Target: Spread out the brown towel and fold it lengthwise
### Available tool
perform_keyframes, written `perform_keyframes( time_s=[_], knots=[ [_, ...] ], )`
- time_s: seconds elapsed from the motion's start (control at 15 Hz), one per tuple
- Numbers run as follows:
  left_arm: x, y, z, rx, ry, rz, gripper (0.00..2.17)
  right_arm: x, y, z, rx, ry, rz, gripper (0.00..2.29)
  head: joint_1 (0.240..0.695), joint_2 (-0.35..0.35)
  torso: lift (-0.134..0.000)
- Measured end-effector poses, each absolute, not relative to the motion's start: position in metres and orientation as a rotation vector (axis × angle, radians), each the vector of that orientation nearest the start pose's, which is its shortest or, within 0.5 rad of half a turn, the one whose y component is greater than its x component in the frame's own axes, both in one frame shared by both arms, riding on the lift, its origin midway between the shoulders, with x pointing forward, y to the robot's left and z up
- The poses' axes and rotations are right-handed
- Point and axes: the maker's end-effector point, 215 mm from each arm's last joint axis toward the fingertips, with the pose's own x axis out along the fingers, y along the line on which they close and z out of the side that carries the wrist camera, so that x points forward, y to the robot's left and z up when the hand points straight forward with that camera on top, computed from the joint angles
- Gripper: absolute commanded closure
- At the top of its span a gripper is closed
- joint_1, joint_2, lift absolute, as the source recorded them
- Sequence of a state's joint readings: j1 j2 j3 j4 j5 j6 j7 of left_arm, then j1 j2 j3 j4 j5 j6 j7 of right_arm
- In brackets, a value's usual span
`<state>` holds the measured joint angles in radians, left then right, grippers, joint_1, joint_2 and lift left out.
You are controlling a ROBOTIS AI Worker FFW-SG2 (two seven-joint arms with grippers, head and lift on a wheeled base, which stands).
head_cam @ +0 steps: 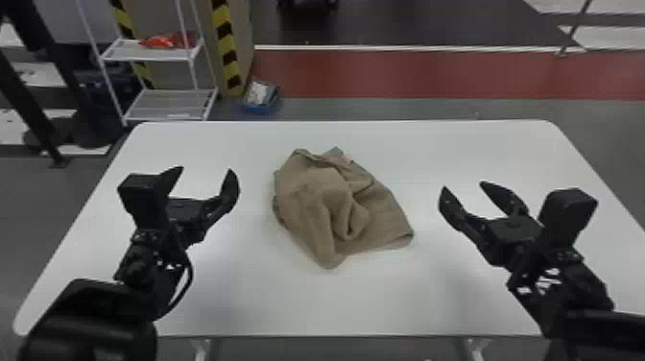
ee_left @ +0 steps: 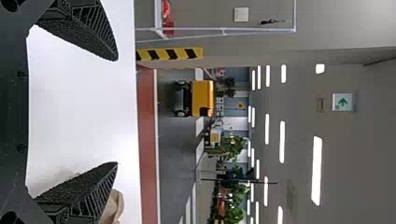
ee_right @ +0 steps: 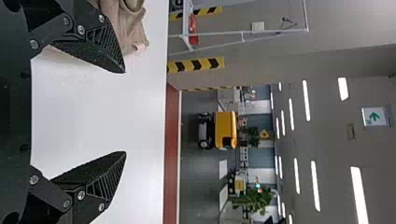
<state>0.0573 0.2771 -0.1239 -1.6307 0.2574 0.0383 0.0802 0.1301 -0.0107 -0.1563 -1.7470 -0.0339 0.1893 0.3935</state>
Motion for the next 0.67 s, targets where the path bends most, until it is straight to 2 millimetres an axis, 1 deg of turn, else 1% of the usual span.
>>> perform_keyframes(
  time_s=[0.07, 0.13, 0.27, 0.4, 0.47, 0.67],
  knots=[
    [0.575, 0.256, -0.367, 0.016, 0.098, -0.059, 0.08, 0.546, -0.241, -0.376, 0.041, 0.144, 0.249, 0.30, 0.695, 0.017, -0.120],
    [0.574, 0.253, -0.368, 0.014, 0.110, -0.065, 0.08, 0.545, -0.241, -0.382, 0.038, 0.162, 0.253, 0.30, 0.695, 0.012, -0.120],
    [0.570, 0.245, -0.371, 0.014, 0.127, -0.079, 0.09, 0.539, -0.225, -0.400, 0.057, 0.227, 0.338, 0.30, 0.695, 0.020, -0.120],
    [0.568, 0.240, -0.381, 0.019, 0.163, -0.088, 0.09, 0.530, -0.209, -0.421, 0.094, 0.310, 0.394, 0.30, 0.695, 0.029, -0.120],
    [0.568, 0.238, -0.383, 0.021, 0.172, -0.092, 0.09, 0.527, -0.202, -0.429, 0.109, 0.344, 0.411, 0.31, 0.695, 0.032, -0.120],
    [0.567, 0.237, -0.383, 0.023, 0.175, -0.095, 0.09, 0.529, -0.192, -0.443, 0.140, 0.392, 0.433, 0.35, 0.695, 0.044, -0.120]
  ],
)
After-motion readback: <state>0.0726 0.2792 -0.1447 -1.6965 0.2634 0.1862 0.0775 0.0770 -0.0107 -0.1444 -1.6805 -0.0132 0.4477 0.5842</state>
